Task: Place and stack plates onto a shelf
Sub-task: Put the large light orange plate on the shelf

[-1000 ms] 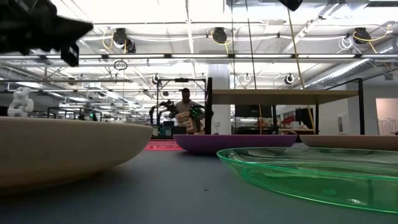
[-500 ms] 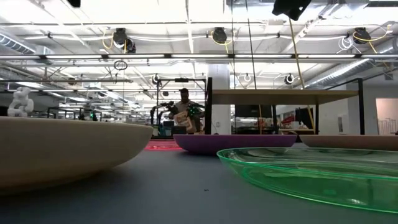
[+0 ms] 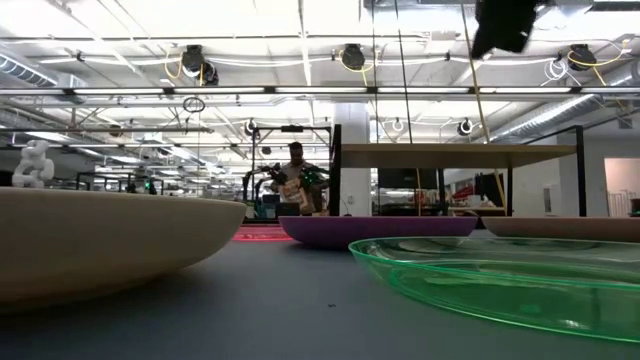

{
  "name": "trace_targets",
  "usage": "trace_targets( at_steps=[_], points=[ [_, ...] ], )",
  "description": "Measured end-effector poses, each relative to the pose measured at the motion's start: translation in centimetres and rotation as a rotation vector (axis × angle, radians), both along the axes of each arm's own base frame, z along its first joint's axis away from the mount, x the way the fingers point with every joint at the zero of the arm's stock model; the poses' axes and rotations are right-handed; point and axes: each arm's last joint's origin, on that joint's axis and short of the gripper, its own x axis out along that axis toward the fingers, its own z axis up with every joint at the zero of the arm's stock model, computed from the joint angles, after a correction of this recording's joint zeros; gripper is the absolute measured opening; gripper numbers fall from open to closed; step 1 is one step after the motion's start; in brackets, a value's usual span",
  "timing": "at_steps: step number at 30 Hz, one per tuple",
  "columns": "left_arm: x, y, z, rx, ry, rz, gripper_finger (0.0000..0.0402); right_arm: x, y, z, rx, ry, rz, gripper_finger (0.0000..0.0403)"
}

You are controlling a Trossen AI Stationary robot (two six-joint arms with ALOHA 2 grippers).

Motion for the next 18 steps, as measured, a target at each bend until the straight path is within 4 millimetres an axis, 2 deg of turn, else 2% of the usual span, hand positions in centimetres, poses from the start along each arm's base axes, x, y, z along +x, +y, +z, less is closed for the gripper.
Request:
trace_targets(
  at_steps=[4,9,14,18],
  points=[
    [1.6,-0.1,-1.0,-0.153,0.063,0.039,0.0015,-0.4,0.1,-2.0,0.148,0.064,-0.157,0.0],
    [3.1,-0.2,-2.4,-0.272,0.167,0.059,0.0015,-0.6,0.8,-5.4,0.381,0.116,-0.342,0.0],
    [4.2,-0.5,-3.4,-0.296,0.235,0.012,0.0015,-1.0,1.3,-9.3,0.649,0.093,-0.696,0.0],
    [4.6,-0.6,-3.7,-0.334,0.255,0.006,0.0015,-1.3,1.7,-11.6,0.832,0.004,-0.813,0.0]
  ],
)
